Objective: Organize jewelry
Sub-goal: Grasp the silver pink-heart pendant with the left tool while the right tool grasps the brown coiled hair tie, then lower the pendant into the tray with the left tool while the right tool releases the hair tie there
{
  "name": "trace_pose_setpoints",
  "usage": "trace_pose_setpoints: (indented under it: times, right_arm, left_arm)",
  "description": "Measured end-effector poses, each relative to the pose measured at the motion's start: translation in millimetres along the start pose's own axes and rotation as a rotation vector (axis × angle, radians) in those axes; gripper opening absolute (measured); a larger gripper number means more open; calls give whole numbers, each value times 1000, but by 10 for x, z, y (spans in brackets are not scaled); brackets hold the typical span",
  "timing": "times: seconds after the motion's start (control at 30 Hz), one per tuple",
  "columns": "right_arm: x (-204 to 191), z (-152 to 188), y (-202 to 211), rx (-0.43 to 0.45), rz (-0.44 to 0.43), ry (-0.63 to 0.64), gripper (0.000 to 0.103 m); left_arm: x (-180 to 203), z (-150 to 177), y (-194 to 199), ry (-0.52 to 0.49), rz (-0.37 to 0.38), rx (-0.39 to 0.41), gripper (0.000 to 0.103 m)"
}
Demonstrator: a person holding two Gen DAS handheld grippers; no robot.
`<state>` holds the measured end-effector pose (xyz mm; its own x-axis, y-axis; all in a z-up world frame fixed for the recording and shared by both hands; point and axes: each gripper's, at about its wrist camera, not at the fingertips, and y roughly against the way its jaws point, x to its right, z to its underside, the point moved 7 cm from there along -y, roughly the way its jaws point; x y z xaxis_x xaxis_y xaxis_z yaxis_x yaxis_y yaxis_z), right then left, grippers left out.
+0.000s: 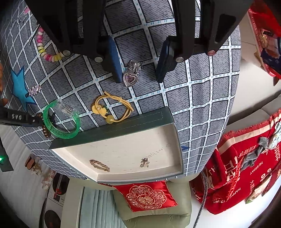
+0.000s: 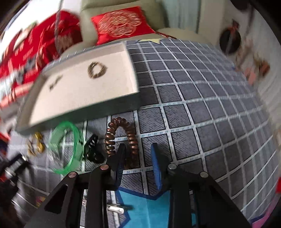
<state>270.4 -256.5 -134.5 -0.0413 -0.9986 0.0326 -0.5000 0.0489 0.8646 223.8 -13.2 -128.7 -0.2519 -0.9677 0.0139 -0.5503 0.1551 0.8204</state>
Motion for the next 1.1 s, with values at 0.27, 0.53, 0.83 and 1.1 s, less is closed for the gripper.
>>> trace_pose_setpoints:
  times: [0.27, 0.53, 0.83, 1.1]
  right_arm:
    - [-22, 35, 67, 14, -35, -23, 12]
    - [46, 54, 321, 49, -131, -91, 12]
    - [-24, -170, 665, 96, -229, -116, 12]
    - [-201, -583, 703, 119, -265, -89, 12]
  left_arm:
    - [10, 21, 35, -3, 48, 13, 32]
    - [-45, -7, 211, 40, 89, 36, 32]
    - [-64, -321, 523, 60, 127, 109, 32]
    - [-147, -765, 534, 88, 144, 142, 32]
